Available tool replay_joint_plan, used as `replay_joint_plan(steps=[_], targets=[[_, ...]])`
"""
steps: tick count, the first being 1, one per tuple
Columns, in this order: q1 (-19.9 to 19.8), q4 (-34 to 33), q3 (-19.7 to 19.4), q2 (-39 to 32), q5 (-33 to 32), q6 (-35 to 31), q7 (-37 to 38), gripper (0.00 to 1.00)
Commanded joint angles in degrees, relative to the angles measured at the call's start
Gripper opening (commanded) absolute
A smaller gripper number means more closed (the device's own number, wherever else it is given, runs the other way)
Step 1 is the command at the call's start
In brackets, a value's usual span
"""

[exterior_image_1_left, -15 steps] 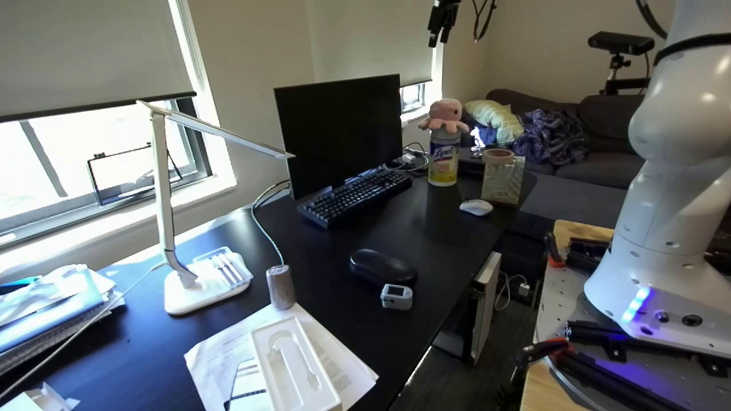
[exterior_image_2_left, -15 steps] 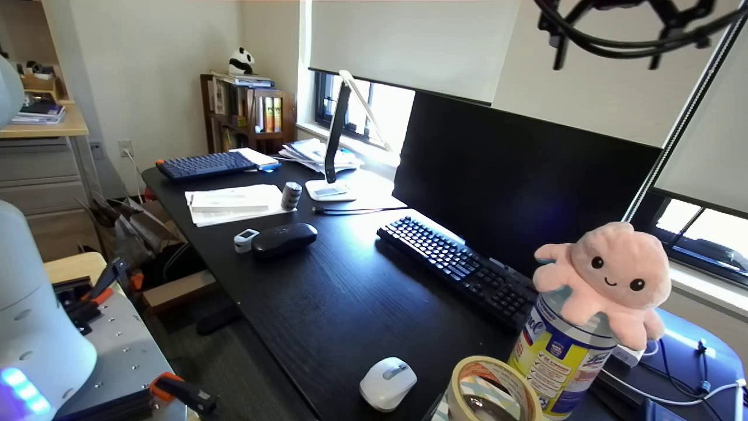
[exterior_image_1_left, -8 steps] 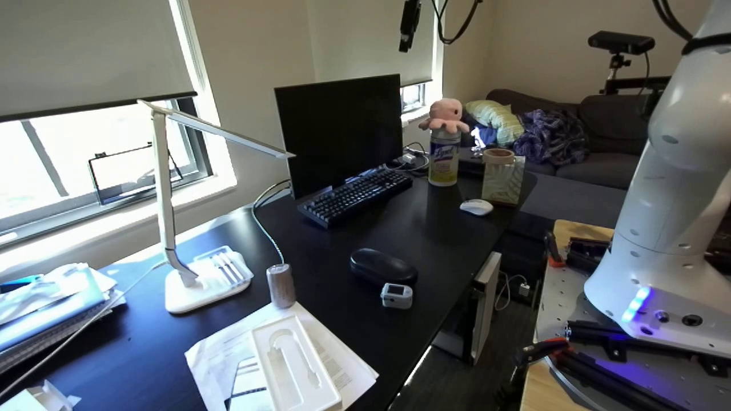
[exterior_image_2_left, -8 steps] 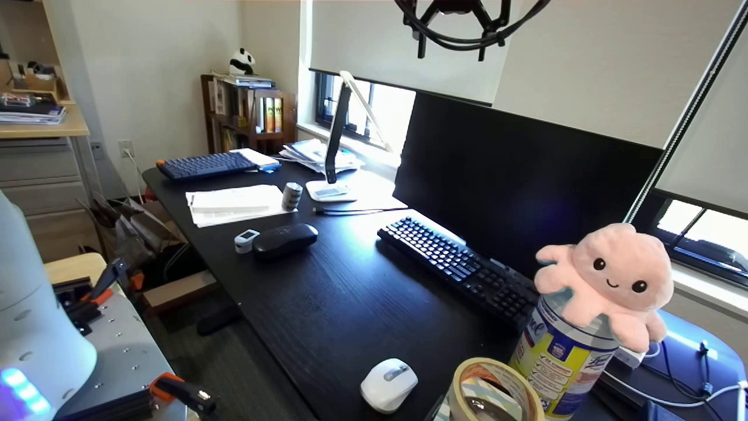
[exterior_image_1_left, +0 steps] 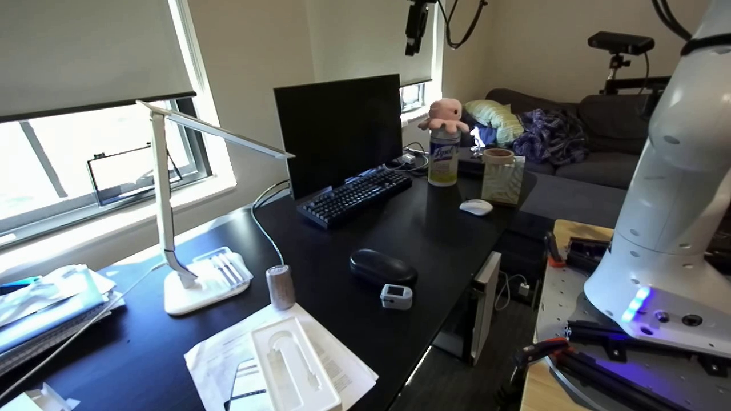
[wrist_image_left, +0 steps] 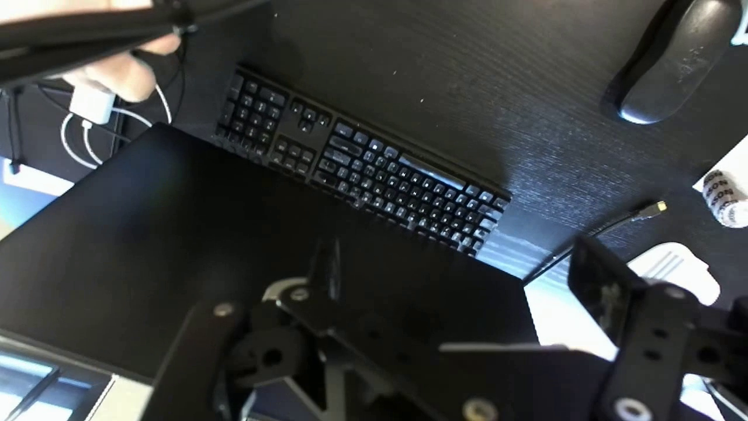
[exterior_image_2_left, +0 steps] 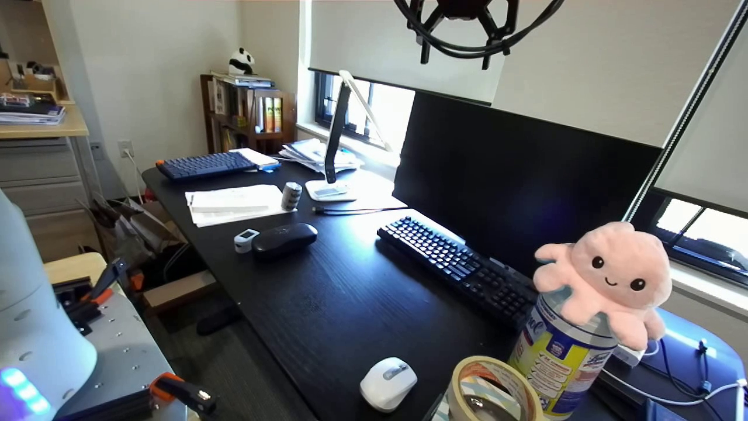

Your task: Place the pink octopus plush toy on top of the white container on the right, move the white computer mouse to the left

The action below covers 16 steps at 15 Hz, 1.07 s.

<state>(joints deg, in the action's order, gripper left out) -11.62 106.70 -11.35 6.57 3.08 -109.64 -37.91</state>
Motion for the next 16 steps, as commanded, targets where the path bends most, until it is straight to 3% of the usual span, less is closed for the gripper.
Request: replay_joint_plan(steps=[1,5,7,12,16], targets=[[1.88,2.94,0.76,-0.88,0.79,0.94,5.37,1.00],[4.96,9.55,3.08,-0.13,2.45,-2.63,11.85,1.00],[6.98,11.71,4.39,-0.23,4.83,-3.23,10.65,1.00],[10.93,14.43,8.40,-3.19,1.06,-2.40,11.18,1.00],[10.57,13.99,7.91,-2.89,2.58,-2.74,11.39,1.00]])
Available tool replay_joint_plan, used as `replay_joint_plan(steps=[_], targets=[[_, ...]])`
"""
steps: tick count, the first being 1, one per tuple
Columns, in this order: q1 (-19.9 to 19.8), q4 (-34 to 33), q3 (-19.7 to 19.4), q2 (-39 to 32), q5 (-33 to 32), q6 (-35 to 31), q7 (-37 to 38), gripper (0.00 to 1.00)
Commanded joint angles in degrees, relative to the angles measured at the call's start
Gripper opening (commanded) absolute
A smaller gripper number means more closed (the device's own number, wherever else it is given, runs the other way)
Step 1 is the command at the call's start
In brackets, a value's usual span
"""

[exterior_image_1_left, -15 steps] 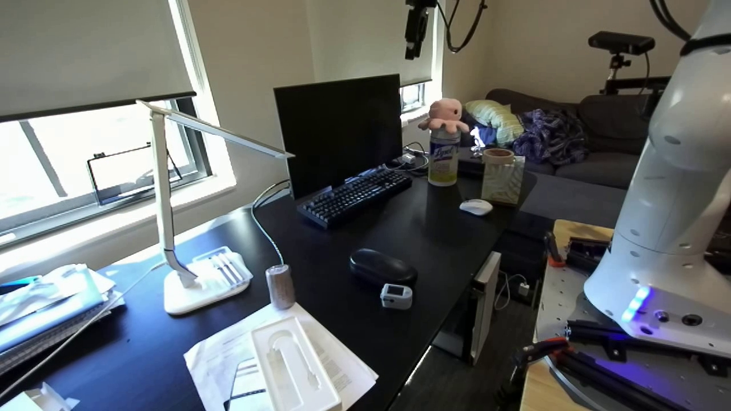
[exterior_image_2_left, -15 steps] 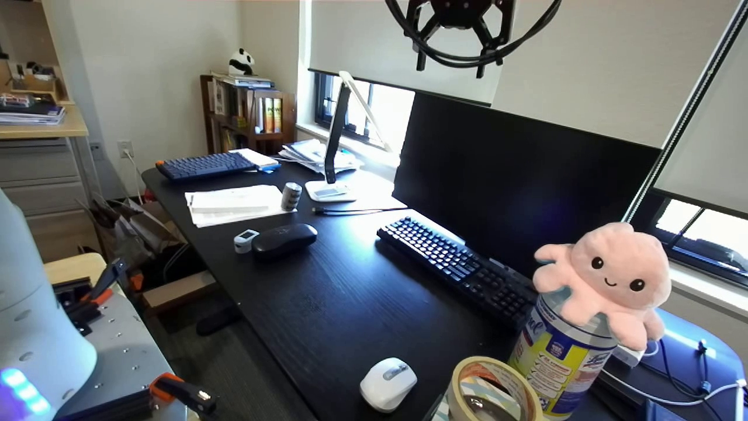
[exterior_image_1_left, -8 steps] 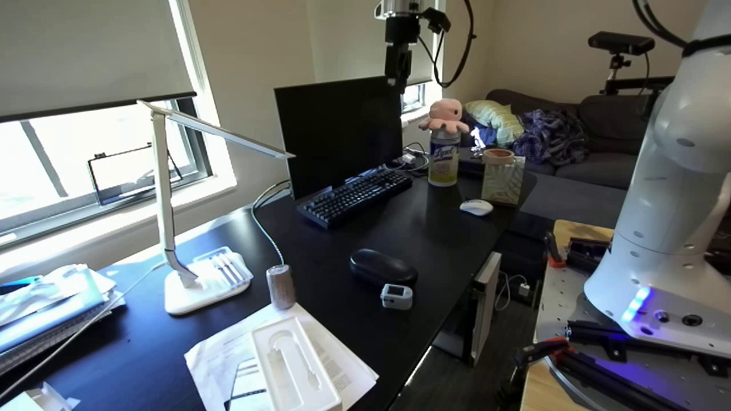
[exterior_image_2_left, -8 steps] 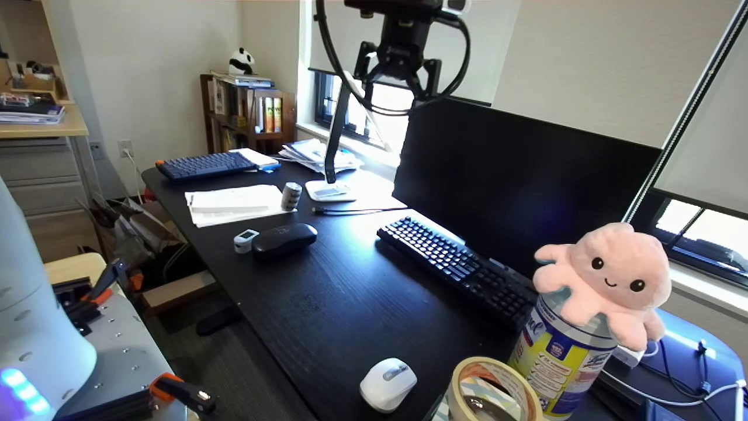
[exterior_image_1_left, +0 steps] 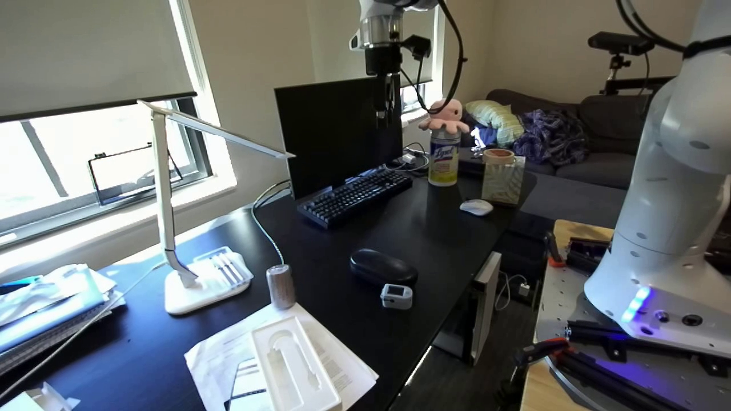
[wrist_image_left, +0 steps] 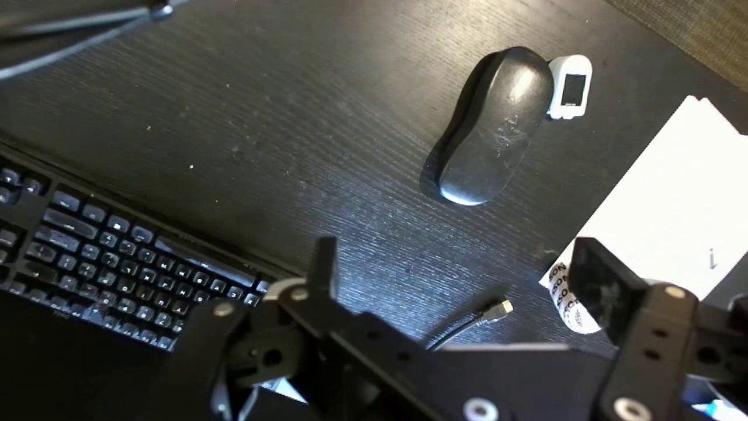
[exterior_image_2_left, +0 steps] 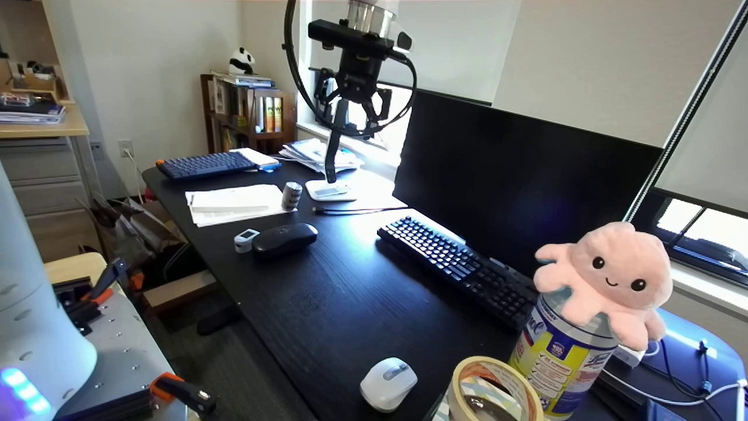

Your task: Place the pink octopus plush toy on top of the white container on the right, move the white computer mouse to the left

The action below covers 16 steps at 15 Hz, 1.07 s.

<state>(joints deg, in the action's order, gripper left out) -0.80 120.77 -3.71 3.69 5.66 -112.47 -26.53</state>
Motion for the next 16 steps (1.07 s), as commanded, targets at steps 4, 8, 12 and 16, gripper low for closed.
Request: replay_joint_plan(steps=[4,8,12,16], targets=[[-0.43,-0.15,-0.06,-0.76,0.21,1.04,-1.34,1.00],[-2.04,5.88,-1.34,1.17,-1.05,-0.10,0.10,1.00],[-5.76,14.10,-5.56,5.44,-1.79,-2.70,-0.75,1.00],[-9.78,18.33,-10.25,10.24,-5.75,-1.97,-2.25,1.00]])
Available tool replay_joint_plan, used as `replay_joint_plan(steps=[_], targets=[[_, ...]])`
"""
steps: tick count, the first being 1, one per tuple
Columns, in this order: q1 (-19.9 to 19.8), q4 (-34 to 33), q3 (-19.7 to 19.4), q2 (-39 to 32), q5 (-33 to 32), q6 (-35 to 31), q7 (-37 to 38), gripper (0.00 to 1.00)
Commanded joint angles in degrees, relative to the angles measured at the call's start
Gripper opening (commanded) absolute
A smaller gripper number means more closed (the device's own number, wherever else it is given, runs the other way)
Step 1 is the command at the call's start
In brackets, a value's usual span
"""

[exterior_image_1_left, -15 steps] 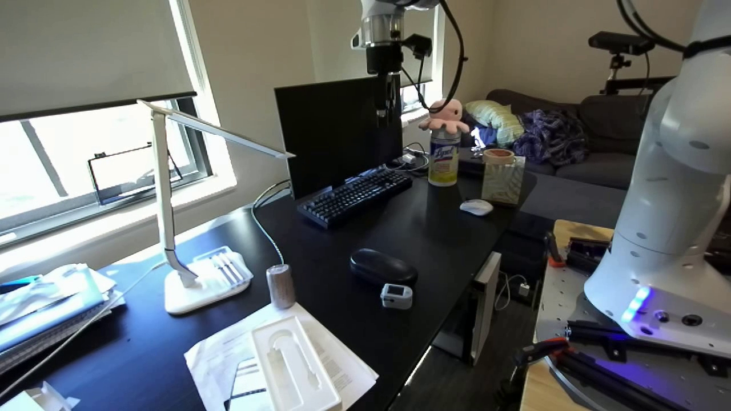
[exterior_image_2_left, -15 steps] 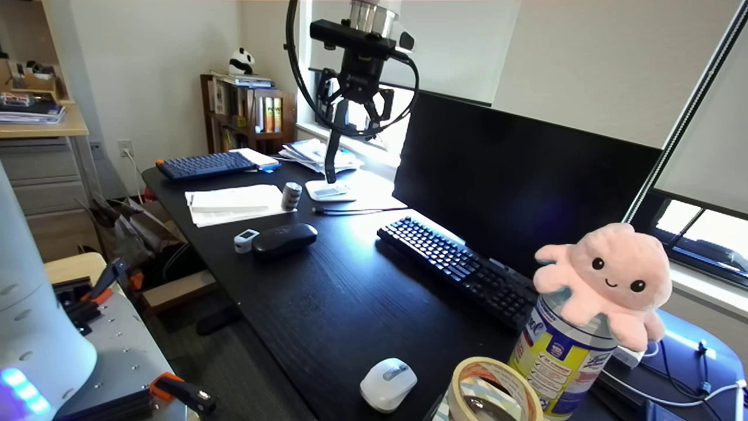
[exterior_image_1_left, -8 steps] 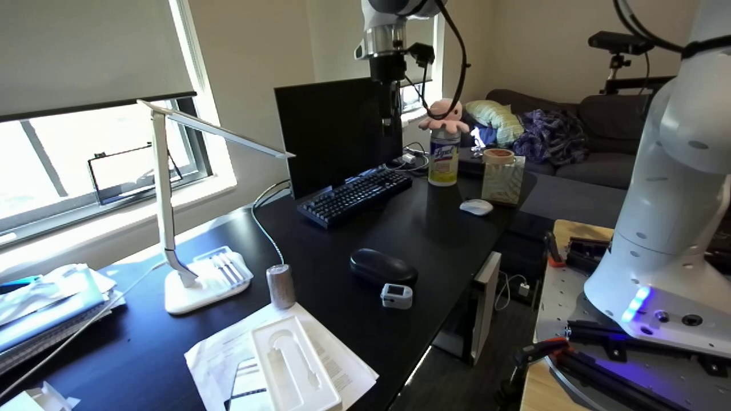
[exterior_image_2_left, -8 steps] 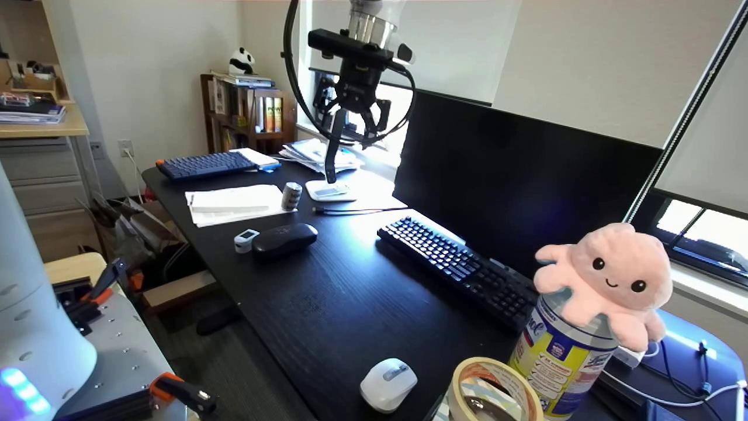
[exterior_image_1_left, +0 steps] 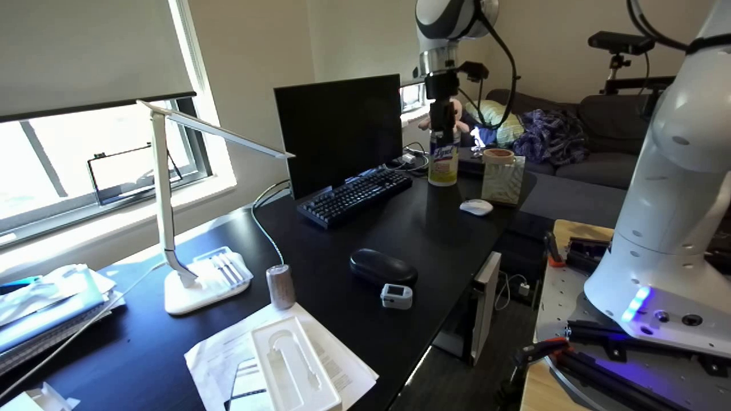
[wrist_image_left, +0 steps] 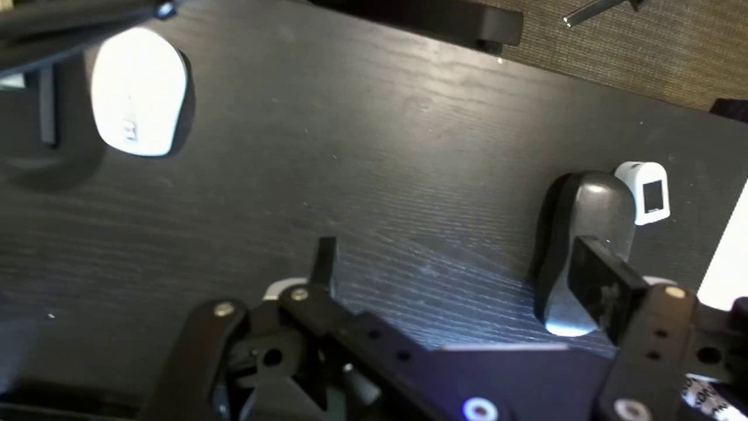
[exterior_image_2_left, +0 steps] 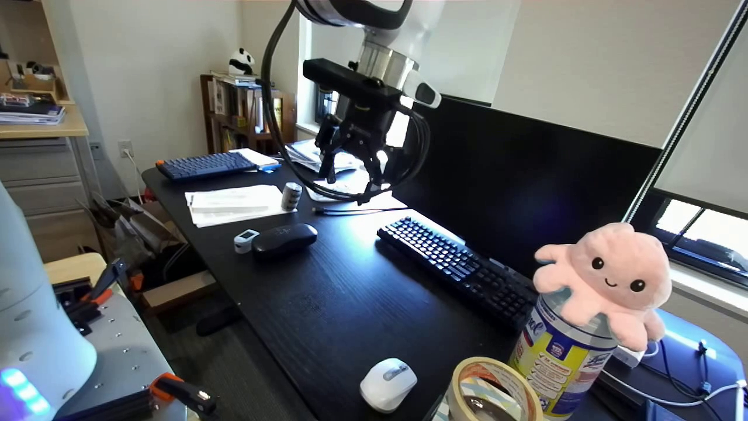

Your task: Place the pink octopus plush toy on top of the white container on the right, move the white computer mouse to the left

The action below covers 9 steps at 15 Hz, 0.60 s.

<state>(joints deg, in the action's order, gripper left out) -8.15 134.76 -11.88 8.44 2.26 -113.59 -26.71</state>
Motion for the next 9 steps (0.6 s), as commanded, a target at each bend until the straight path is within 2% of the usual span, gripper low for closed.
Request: replay_joint_plan(steps=[1,5,9], targets=[[-2.91,4.87,-3.01,5.89,-2.35,-0.92,-2.61,1.00],[-3.07,6.85,-4.92,2.84,-4.09,-2.79,-4.91,1.00],[-3.56,7.25,-4.94,-7.09,-8.54,-11.67,-2.59,1.00]])
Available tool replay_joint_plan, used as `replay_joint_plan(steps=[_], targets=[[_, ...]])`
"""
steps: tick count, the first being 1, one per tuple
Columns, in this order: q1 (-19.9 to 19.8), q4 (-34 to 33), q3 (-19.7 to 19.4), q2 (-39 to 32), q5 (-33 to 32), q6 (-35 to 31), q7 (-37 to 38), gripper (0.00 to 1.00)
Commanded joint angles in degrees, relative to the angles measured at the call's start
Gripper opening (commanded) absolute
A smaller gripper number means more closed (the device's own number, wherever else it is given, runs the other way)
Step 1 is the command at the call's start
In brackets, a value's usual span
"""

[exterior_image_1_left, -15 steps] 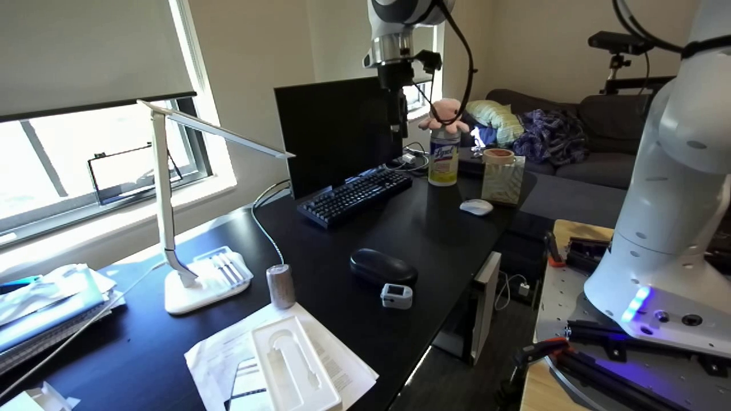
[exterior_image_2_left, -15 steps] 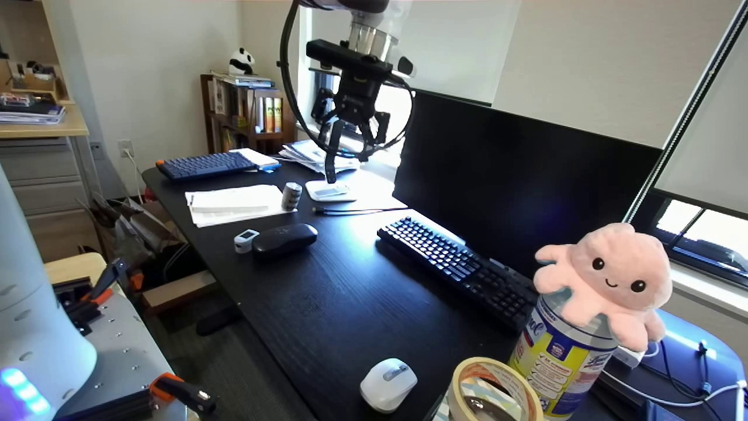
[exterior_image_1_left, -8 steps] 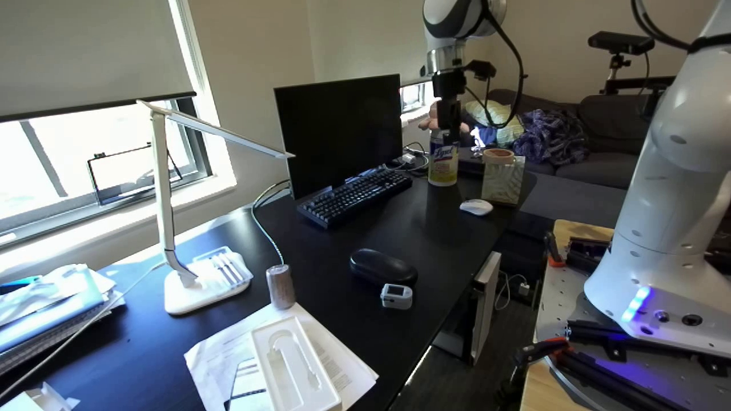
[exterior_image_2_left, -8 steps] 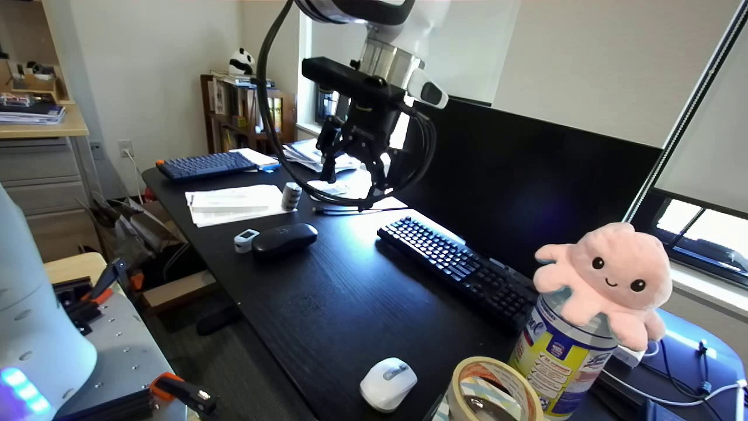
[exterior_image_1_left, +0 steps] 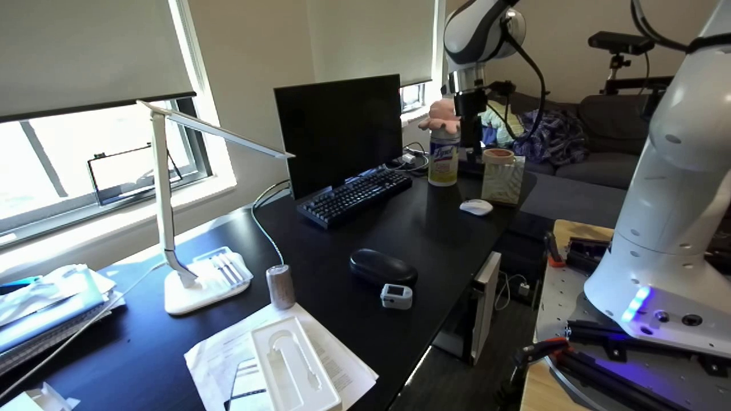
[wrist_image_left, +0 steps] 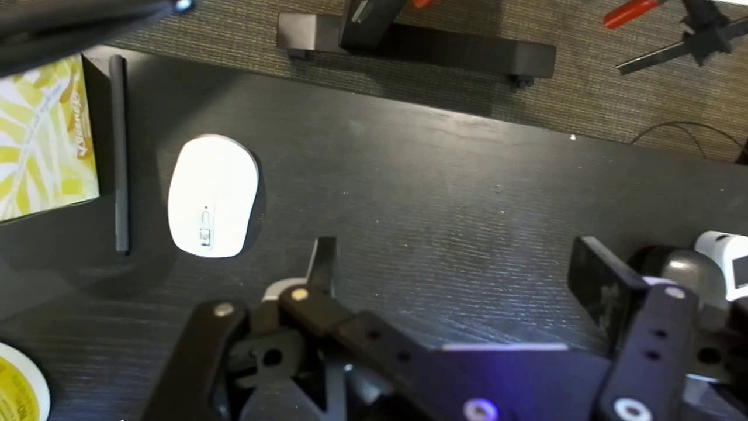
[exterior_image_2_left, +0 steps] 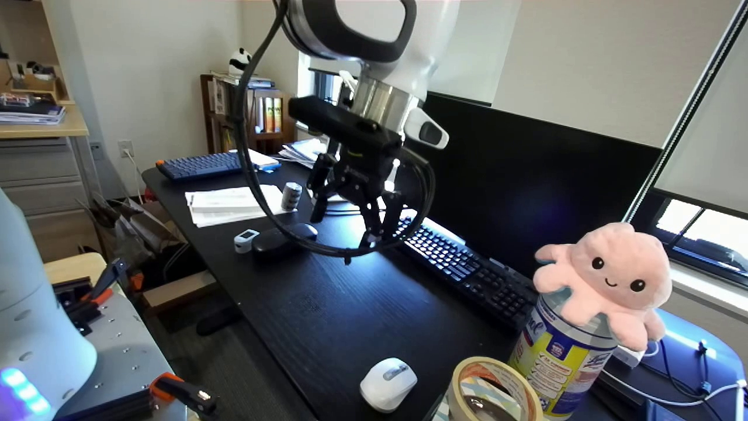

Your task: Place the pink octopus plush toy on top of the white container on the right, move the white computer mouse to the left

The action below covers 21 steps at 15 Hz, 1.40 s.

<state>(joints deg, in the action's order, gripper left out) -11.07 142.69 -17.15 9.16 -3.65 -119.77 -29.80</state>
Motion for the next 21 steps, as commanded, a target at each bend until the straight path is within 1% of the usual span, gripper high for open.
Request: replay_joint_plan(steps=[1,2,3,5,7,8,9,10,13,14,15,18,21], targets=[[-1.00,-1.23,0.69,-10.42,-4.67,-6.78,3.05,1.00],[-1.05,-1.98,1.03,-12.65,-6.17,-7.46,5.30,1.00],[-1.09,0.11,0.91,-7.33,-3.40,-5.40,2.07,1.00],[-1.23,-0.18,1.25,-9.86,-3.73,-6.08,2.52,1.00],[-1.17,-0.20,1.23,-9.11,-3.71,-6.01,2.50,1.00],[-0.87,-0.55,1.53,-9.42,-4.81,-6.87,6.03,1.00],[-1.23,-1.24,1.22,-10.92,-5.97,-8.54,10.28,1.00],[-1.76,-1.83,0.72,-12.18,-4.53,-8.31,9.74,1.00],[-4.05,-2.69,-1.08,-16.42,-3.96,-9.32,13.67,1.00],[-4.95,-3.26,-1.44,-17.87,-2.71,-9.32,13.31,1.00],[-5.75,-3.76,-1.80,-19.43,-2.88,-10.28,14.59,1.00],[-8.20,-6.49,-2.22,-24.77,-2.40,-12.76,13.48,1.00],[-9.84,-9.10,-0.77,-29.31,-0.42,-16.78,12.48,1.00]])
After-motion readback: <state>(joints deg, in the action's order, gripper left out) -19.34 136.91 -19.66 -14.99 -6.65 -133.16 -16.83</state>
